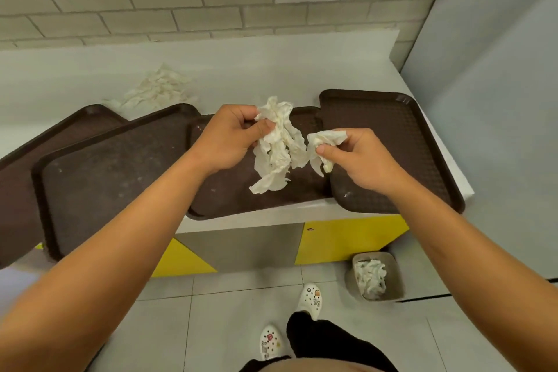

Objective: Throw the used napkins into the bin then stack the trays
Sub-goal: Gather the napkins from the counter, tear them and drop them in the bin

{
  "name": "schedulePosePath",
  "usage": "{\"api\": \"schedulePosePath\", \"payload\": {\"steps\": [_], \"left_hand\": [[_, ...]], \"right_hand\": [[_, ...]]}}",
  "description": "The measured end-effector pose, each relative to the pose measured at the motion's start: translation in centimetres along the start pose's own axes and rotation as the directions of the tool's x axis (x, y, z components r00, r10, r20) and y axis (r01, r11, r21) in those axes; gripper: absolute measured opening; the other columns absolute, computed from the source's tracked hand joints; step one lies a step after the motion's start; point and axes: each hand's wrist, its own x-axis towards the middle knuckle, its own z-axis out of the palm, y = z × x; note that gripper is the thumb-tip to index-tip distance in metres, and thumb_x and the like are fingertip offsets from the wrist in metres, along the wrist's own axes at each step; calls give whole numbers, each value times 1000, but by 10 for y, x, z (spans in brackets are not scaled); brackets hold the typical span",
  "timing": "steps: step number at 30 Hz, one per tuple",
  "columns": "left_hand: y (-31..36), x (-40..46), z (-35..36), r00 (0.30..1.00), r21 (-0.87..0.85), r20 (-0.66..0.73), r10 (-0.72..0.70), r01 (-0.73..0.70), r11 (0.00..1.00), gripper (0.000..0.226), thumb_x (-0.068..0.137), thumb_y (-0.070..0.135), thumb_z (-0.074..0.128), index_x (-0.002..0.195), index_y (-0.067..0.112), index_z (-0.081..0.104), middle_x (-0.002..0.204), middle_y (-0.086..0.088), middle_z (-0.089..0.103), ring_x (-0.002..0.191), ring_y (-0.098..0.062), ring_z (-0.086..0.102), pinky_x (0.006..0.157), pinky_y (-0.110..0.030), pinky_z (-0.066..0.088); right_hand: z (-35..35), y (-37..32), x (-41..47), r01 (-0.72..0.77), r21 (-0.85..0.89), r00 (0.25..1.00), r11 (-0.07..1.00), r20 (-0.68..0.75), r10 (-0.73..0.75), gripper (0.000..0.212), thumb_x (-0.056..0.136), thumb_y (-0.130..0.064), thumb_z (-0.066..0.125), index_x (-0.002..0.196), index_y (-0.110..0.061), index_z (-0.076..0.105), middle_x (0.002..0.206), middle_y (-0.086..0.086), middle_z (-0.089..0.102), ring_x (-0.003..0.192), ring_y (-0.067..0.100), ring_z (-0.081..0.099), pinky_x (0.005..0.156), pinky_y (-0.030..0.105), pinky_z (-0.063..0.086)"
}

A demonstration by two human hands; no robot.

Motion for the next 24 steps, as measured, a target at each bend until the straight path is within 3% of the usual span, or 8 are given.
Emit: {"api": "schedulePosePath", "payload": {"steps": [4, 9, 13, 17, 20, 22, 24], "left_hand": [[12, -17, 32, 999, -10, 30, 26, -26, 1000, 14, 96, 20, 65, 101, 14, 76, 97, -31, 67, 77, -29, 56, 72, -45, 46], [27, -37, 75, 998, -29, 50, 23, -21, 999, 18, 94, 24, 67, 99, 9, 75, 99, -35, 65, 82, -33, 59, 79, -65, 49], [42, -48, 107, 999, -18, 43, 21, -20, 1000, 15, 96, 14, 64, 96, 3, 73, 94, -33, 66, 77, -31, 58, 71, -55, 49], [62, -58, 150, 1000, -46, 22, -12, 13, 999, 16, 97, 11, 62, 101, 0, 72, 97, -27, 70, 84, -46, 66, 74, -54, 54], [71, -63, 182, 999, -64, -1, -39, 39, 997, 15, 97, 9, 61, 102, 0, 72, 97, -24, 72, 86, -35, 70, 80, -50, 56], [73, -66, 205, 999, -67, -9, -41, 40, 997, 15, 97, 12, 62, 101, 4, 74, 97, -23, 73, 89, -41, 70, 83, -53, 55], [72, -70, 230, 999, -66, -18, -39, 37, 997, 13, 96, 10, 62, 97, 9, 75, 92, -17, 74, 83, -32, 70, 77, -47, 55]], "right_hand": [[-15, 3, -36, 0, 7, 999, 1000, -34, 0, 17, 96, -16, 68, 109, -23, 75, 98, -10, 78, 96, 10, 72, 87, 26, 55], [-47, 12, -81, 9, 58, 997, 998, -76, -5, 17, 95, -13, 68, 111, -10, 75, 100, 0, 78, 97, 15, 73, 86, 25, 56], [-71, 21, -109, 16, 104, 995, 994, -98, -6, 17, 95, -11, 68, 110, -11, 75, 100, 2, 78, 98, 17, 73, 87, 26, 56], [-103, 33, -142, -8, 183, 996, 983, -89, 24, 18, 95, -7, 66, 109, -15, 74, 103, 2, 78, 98, 15, 74, 84, 24, 56], [-128, 44, -165, -21, 210, 995, 977, -86, 40, 19, 94, -9, 67, 110, -17, 74, 102, 4, 78, 98, 20, 74, 85, 30, 59], [-143, 55, -179, -30, 211, 995, 977, -91, 51, 18, 94, -11, 68, 108, -19, 74, 102, 6, 78, 99, 24, 73, 87, 35, 59], [-158, 68, -193, -34, 197, 994, 980, -97, 54, 17, 94, -12, 69, 107, -20, 75, 102, 5, 78, 99, 25, 73, 88, 35, 58]]}}
